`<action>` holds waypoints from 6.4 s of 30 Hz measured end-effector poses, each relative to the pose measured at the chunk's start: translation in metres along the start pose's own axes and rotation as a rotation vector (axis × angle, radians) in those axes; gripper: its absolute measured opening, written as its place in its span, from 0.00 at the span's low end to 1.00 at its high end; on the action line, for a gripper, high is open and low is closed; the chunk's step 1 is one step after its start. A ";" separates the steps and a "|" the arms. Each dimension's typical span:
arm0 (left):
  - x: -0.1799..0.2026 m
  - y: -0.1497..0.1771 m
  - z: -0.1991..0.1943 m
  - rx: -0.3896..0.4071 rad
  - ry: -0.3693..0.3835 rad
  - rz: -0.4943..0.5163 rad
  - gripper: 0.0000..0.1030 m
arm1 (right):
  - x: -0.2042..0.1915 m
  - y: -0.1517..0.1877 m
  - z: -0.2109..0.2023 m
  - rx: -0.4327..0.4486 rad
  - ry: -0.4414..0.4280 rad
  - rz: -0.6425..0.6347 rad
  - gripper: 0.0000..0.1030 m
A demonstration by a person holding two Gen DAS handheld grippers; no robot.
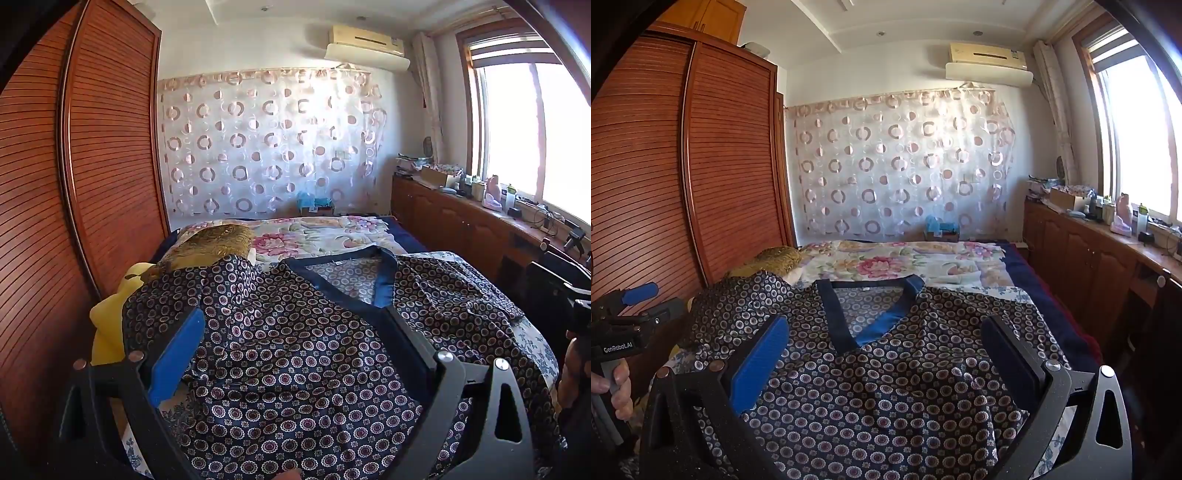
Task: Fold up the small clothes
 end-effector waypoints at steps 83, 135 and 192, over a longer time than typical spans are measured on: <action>-0.007 -0.005 0.019 0.066 -0.017 -0.011 0.92 | -0.010 0.004 0.017 -0.026 -0.021 -0.003 1.00; -0.209 0.127 0.105 -0.431 -0.007 -0.292 0.14 | -0.087 0.052 0.218 -0.373 -0.365 -0.192 1.00; -0.191 0.060 0.054 -0.247 -0.029 -0.150 0.78 | -0.241 0.076 0.281 -0.430 -0.678 -0.495 0.32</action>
Point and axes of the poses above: each gripper's, at about its wrist camera, not at the fingertips, and z roughly the way its jaws point, x to its right, y to its underside, the point moved 7 cm from there along z, roughly the way its jaws point, and after that the axes turned 7 degrees about x, right-handed, at the moved point
